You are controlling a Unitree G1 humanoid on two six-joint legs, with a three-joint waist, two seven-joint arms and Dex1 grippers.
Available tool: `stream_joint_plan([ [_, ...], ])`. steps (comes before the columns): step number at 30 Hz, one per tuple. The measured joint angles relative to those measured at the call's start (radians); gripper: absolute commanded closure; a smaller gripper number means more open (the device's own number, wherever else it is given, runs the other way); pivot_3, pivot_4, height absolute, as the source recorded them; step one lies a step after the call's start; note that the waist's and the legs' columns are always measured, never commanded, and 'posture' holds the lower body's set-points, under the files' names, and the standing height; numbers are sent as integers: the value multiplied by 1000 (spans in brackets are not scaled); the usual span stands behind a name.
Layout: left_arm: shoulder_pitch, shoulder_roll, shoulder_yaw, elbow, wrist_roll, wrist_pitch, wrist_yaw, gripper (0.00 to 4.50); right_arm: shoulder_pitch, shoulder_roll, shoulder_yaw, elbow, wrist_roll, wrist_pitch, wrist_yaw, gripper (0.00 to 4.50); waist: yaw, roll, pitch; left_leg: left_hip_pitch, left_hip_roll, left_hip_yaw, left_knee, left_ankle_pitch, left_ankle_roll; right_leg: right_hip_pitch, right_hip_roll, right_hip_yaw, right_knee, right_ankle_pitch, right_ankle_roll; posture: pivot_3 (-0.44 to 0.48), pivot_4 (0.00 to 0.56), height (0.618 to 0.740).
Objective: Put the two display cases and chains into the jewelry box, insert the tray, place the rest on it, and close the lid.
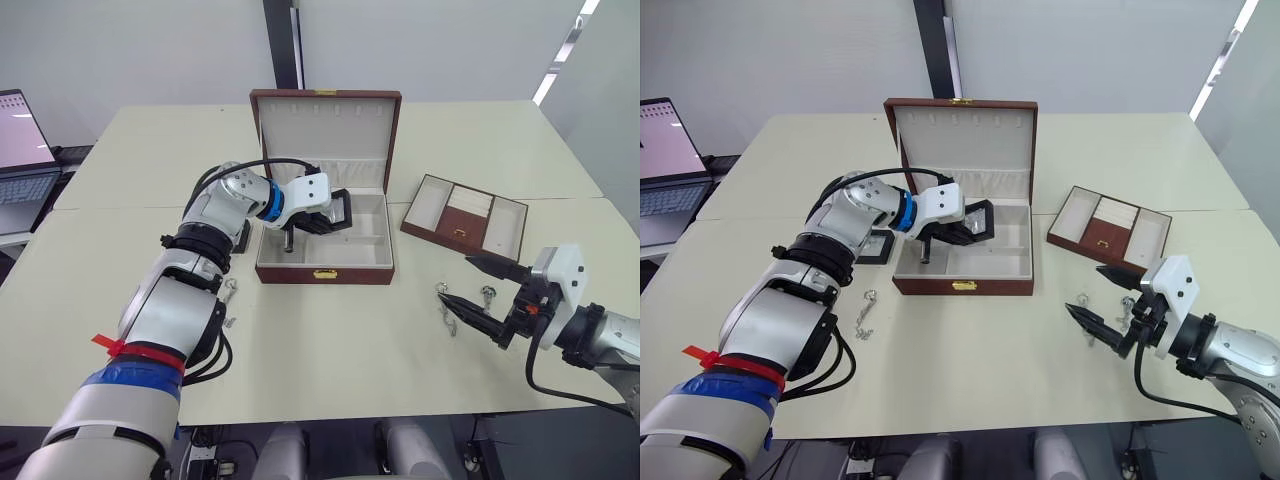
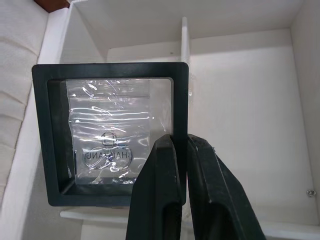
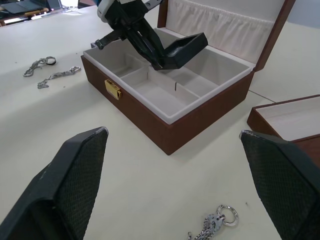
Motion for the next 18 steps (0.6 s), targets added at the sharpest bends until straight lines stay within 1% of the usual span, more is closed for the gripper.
stream_joint_plan([
  [6, -20, -26, 1, 70, 20, -47, 28, 4490, 26, 0, -20, -22, 8, 4, -16, 0, 0, 0, 0, 0, 0, 0, 0, 0, 0, 0, 0, 0, 0, 0, 0, 0, 150, 740],
  [18, -24, -36, 1, 106, 59, -68, 58, 4490, 29, 0, -26, -34, 32, 19, -30, 0, -1, 0, 0, 0, 0, 0, 0, 0, 0, 0, 0, 0, 0, 0, 0, 0, 150, 740],
])
